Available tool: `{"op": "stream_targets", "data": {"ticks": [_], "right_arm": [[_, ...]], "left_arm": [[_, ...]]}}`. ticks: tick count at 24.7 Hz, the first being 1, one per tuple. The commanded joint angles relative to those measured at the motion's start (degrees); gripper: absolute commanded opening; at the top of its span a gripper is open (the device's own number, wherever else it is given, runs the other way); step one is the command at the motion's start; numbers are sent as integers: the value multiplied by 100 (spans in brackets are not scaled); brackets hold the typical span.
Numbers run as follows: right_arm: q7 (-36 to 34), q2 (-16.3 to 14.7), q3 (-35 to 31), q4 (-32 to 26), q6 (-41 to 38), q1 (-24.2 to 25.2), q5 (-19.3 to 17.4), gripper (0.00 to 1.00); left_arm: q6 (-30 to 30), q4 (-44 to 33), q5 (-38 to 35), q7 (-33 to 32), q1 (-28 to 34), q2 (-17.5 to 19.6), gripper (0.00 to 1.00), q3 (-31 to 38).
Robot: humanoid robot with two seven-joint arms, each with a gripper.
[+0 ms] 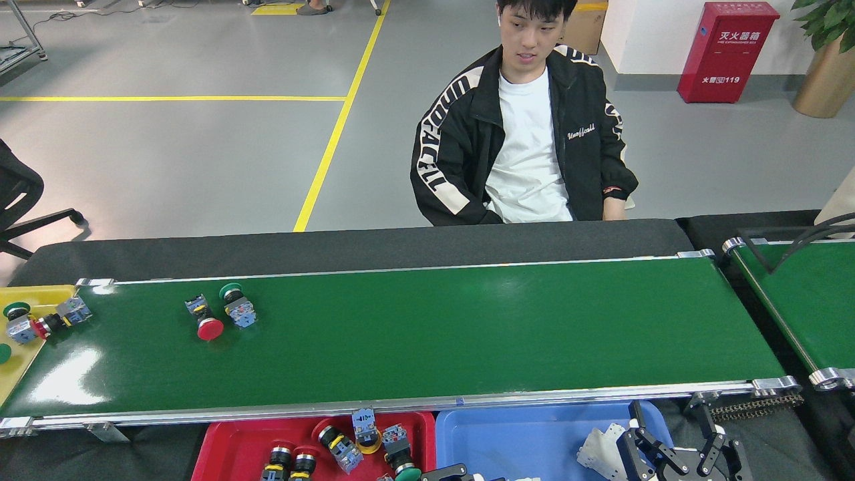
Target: Pick switch part from conveyor to tray
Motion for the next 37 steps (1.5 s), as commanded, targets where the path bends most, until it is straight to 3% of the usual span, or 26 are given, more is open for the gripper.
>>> {"op": "stream_targets", "data": {"ticks": [1,3,7,13,15,19,27,32,37], "right_arm": [[-55,-52,-23,-68,-22,-57,-5,99],[-55,-52,-23,-68,-22,-48,-5,99],[-64,-52,-23,-68,-22,-48,-5,99],[-117,-52,-23,-68,-22,-30,-5,99],[-134,-52,-23,-68,-22,-22,-5,99],[-134,-52,-31,-68,-22,-4,-5,99],[-134,-78,-14,-42,-22,-74,-5,99],[-108,-34,294,213,-374,-707,-5,99],[-91,106,531,793,-901,-1322,-5,99]], "left_arm": [[-19,-91,187,66,-53,-25,98,199],[-19,-126,697,66,-80,-25,98,560],[-19,-144,2112,-154,-36,63,98,2546],[-19,366,2332,-426,87,28,97,4699],[-19,480,2217,-409,96,81,96,4901],[1536,700,1875,-374,-18,212,95,4945],[2441,2106,1857,-374,-862,1083,95,4910],[3030,2871,1875,-84,-923,1592,95,5121],[3030,3521,1927,22,-879,2005,95,5754]]}}
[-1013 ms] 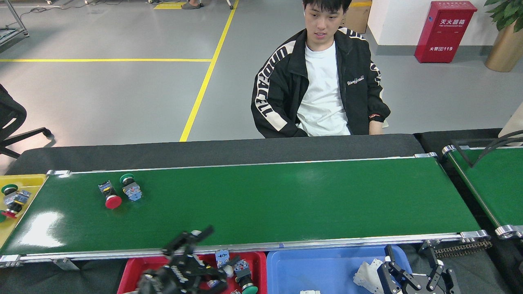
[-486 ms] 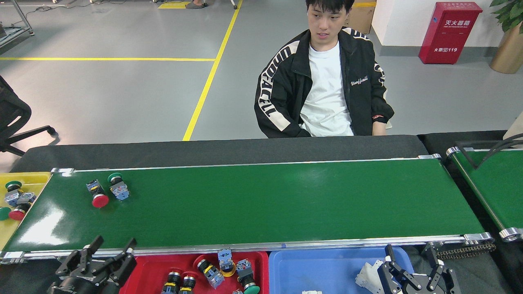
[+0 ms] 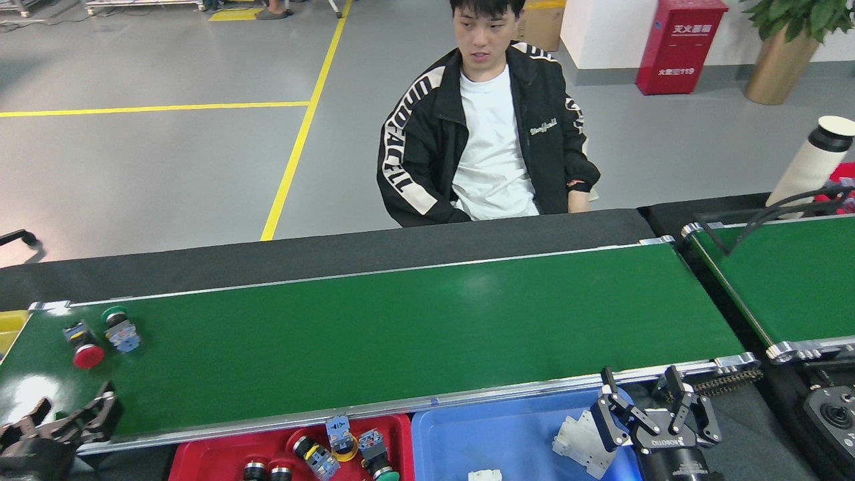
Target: Pick switch part from conveyor to tray
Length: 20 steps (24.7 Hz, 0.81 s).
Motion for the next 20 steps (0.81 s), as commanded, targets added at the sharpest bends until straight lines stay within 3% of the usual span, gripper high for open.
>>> {"op": "stream_targets", "data": {"ticks": [1,11,14,16,20], "right_arm": [[10,31,47,86,-352,-206,-6,99],[-25,40,38,359,-1433,-356,-41,99],[-25,14,-6,376,-1503,-364,-190,99],[-25,-21,-6,437,-1530,-373,-374,99],[-25,-30,-6,446,-1574,-364,-410,99]], "left_arm": [[46,145,28,126,-30,179,95,193],[231,866,11,144,-390,619,93,396],[187,1595,2,144,-830,988,72,18],[117,2191,98,153,-1127,1373,48,-455],[-279,2747,476,346,-1418,1682,7,-940]]}}
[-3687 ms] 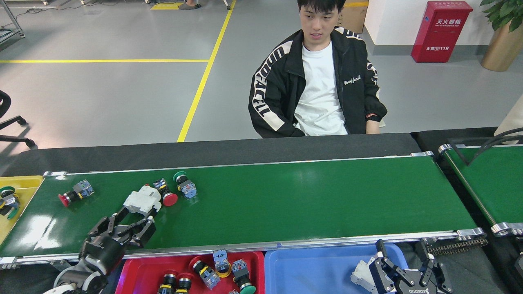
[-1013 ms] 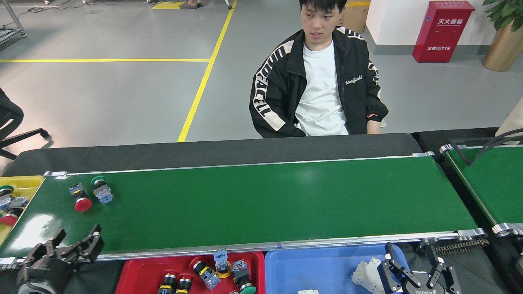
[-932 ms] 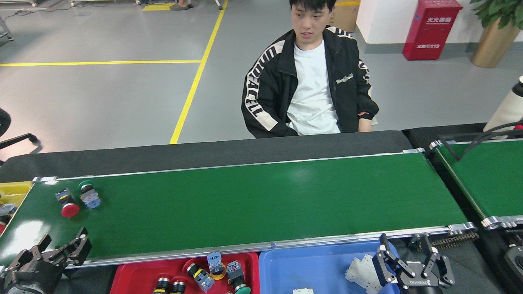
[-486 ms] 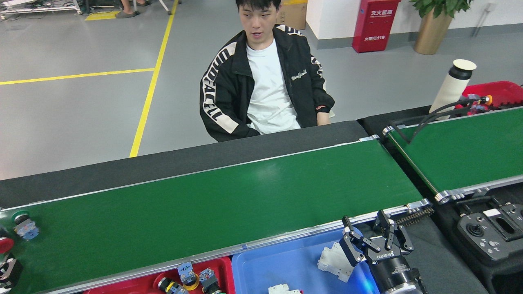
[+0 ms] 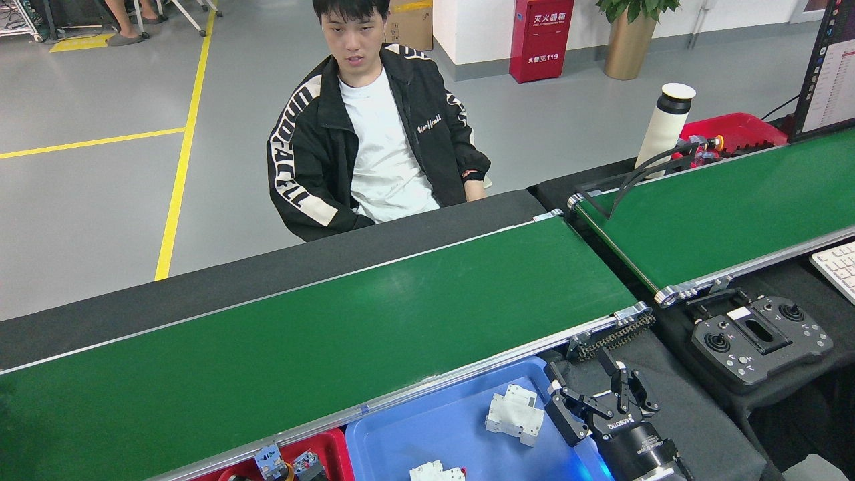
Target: Pick switch part from conveyor to tray
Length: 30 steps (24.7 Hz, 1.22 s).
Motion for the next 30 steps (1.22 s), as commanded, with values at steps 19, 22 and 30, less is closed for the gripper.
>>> {"op": "stream_targets", "data": {"ticks": [19,22,30], "right_arm": [[-46,-21,-127,-10,-45,-138,-28,99],[-55,-21,-241,-46,-18,-59,-28,99],[-195,-38,-654,-248,-36,442,-28,99]], "left_arm": [[-772,-1581,1219,111,1032,24,0,-81],[-1281,-2722,1509,119,1832,-160,0,-72],[-2486,-5588,1553,102,3282,-1074,0,-45]]}}
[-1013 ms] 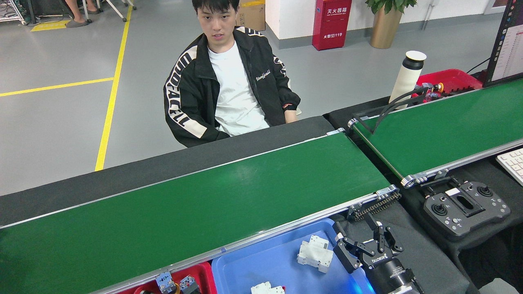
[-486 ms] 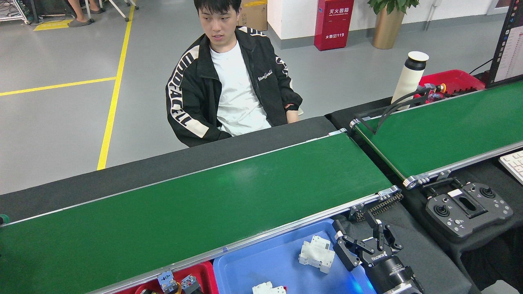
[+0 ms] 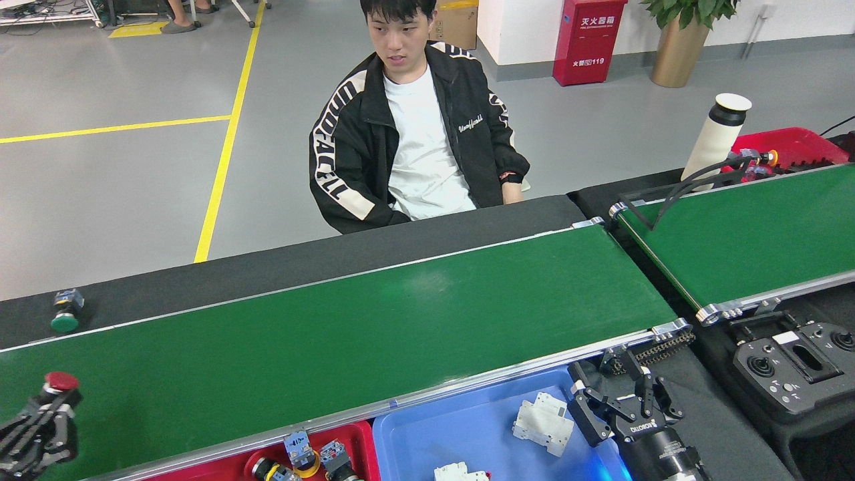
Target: Pick switch part from conveyor to tray
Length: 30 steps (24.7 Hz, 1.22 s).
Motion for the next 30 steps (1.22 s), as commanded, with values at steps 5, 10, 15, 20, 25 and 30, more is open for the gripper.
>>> {"op": "stream_targets", "data": {"ticks": [5,10,15,20,25,30], "right_arm": [[-142,-39,-322,-282,0,310,-19,99],[-169,-4,-832,-677,9,943,-19,99],[-169,23,-1157,-756,0,1172,-19,99],[-151,14,-1289,-730,0,1145,-19,99],[-151,23,-1289,-739,0,1049,-19,99],[-134,23,-1280,-756,0,926,-19,99]], "left_arm": [[-729,-1135,-10,-85,566,-495,0,-25],[-729,-1135,-335,-305,329,-618,1,-438],[-729,-1135,-396,-313,347,-609,2,-877],[-729,-1135,-396,-322,347,-741,15,-895],[-729,-1135,-396,-305,347,-1057,94,-860],[-729,-1126,-396,-305,382,-1312,97,-640]]}}
